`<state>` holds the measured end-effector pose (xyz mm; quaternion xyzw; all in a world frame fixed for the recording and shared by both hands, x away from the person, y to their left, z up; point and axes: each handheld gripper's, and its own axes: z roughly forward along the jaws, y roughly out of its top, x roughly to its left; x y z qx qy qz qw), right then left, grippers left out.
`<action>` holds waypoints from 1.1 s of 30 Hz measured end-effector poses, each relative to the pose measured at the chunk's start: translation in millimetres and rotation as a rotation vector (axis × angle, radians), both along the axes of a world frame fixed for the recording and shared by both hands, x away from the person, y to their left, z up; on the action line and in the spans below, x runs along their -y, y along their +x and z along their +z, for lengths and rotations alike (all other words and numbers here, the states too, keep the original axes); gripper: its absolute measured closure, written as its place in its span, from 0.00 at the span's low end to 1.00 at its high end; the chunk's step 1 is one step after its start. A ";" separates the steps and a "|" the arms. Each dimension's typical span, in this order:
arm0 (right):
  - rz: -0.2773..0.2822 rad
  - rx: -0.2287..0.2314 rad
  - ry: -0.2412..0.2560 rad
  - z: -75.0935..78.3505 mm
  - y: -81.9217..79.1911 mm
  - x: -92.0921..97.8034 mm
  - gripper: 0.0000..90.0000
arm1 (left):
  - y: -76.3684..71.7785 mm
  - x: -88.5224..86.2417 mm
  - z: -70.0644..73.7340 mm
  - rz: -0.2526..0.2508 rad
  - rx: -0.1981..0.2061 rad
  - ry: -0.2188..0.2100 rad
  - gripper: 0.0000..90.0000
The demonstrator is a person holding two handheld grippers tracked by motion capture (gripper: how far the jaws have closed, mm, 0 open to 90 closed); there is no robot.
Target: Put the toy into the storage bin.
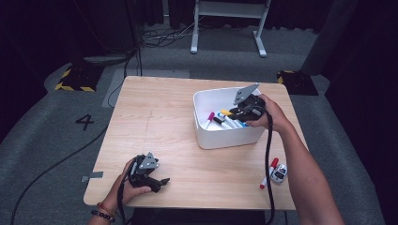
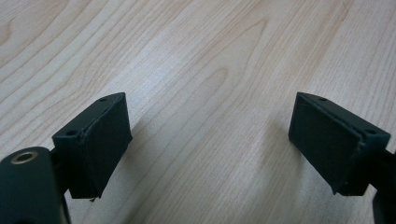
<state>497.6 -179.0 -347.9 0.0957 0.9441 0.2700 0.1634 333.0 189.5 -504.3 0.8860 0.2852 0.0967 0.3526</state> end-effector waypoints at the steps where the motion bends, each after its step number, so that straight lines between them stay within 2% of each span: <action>1: 0.002 -0.010 -0.006 -1.4 -0.5 -1.2 0.83 | -0.1 -0.1 0.0 0.001 -0.001 0.001 0.15; 2: -0.006 -0.030 -0.024 -2.8 -1.4 -2.5 0.83 | -0.1 0.0 -0.1 0.002 -0.001 -0.001 0.15; 5: 0.014 -0.049 -0.064 -5.5 -1.9 -4.1 0.83 | -0.1 0.0 0.0 0.000 -0.001 -0.001 0.15; 6: 0.019 -0.055 -0.049 -7.6 -3.3 -4.5 0.83 | -0.1 0.0 0.0 0.000 -0.001 0.000 0.15; 7: 0.022 -0.060 -0.061 -6.8 -3.7 -4.5 0.83 | 0.0 0.0 0.0 0.000 -0.001 -0.001 0.15; 10: 0.039 -0.082 -0.053 -9.5 -5.4 -6.0 0.83 | -0.1 0.1 -0.1 0.001 0.001 -0.001 0.15; 12: 0.047 -0.080 -0.067 -10.4 -5.5 -6.5 0.83 | -0.1 0.1 -0.1 0.001 0.000 -0.001 0.15; 16: 0.054 -0.085 -0.062 -11.1 -7.7 -8.3 0.83 | -0.1 0.1 -0.2 0.001 0.000 -0.002 0.15; 20: 0.093 -0.092 -0.072 -10.8 -13.2 -11.9 0.83 | -0.1 0.1 -0.1 0.001 0.000 -0.002 0.15; 25: 0.095 -0.091 -0.083 -9.5 -12.6 -13.0 0.83 | -0.1 0.1 -0.1 0.001 0.000 -0.001 0.15; 30: 0.072 -0.111 -0.080 -9.8 -11.5 -13.1 0.82 | 0.0 0.0 0.0 0.000 -0.002 0.000 0.15; 33: 0.048 -0.094 -0.055 -8.2 -10.9 -10.3 0.73 | 0.0 0.0 0.1 0.000 -0.002 0.000 0.15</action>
